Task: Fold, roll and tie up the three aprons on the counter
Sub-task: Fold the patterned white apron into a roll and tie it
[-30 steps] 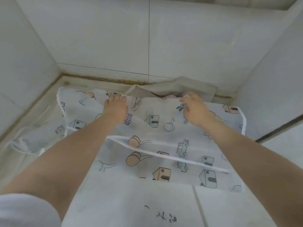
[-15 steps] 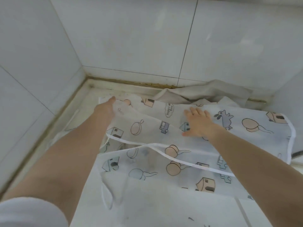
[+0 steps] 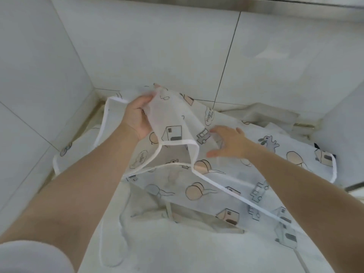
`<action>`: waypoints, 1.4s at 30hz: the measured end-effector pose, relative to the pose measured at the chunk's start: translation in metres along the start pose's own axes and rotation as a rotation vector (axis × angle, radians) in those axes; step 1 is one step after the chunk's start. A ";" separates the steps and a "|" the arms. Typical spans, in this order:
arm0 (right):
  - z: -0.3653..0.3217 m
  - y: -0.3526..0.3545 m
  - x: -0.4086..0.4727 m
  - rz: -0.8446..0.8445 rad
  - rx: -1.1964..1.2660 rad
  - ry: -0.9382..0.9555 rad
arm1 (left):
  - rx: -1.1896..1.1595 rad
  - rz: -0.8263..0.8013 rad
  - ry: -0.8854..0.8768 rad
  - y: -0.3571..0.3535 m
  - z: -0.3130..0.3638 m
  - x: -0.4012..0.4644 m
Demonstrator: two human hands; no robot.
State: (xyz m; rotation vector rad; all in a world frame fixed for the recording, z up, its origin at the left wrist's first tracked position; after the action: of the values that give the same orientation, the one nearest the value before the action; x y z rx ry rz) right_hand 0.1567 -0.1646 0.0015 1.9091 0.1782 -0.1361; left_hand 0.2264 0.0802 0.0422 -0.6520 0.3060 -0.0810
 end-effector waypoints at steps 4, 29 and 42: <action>0.010 -0.019 0.006 0.009 -0.147 -0.047 | 0.064 0.139 -0.019 0.009 -0.006 0.010; 0.027 -0.018 0.010 0.027 -0.421 -0.161 | 0.945 0.550 0.075 0.049 -0.059 0.035; 0.051 -0.033 0.012 -0.103 -0.373 -0.100 | 1.886 0.218 -0.988 -0.012 -0.086 0.020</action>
State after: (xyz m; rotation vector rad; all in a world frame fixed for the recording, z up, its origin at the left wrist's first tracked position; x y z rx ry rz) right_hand 0.1615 -0.2005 -0.0486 1.5190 0.2175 -0.2496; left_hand 0.2197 0.0165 -0.0206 1.2353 -0.6727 0.1702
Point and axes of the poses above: each hand's wrist, its own x-axis towards the middle knuckle, its own y-axis out of the back of the hand, z = x × y, the point moved 3 cm from there along x, towards the middle knuckle, and after that the axes turned 8 degrees about z, right-handed, at the moved point
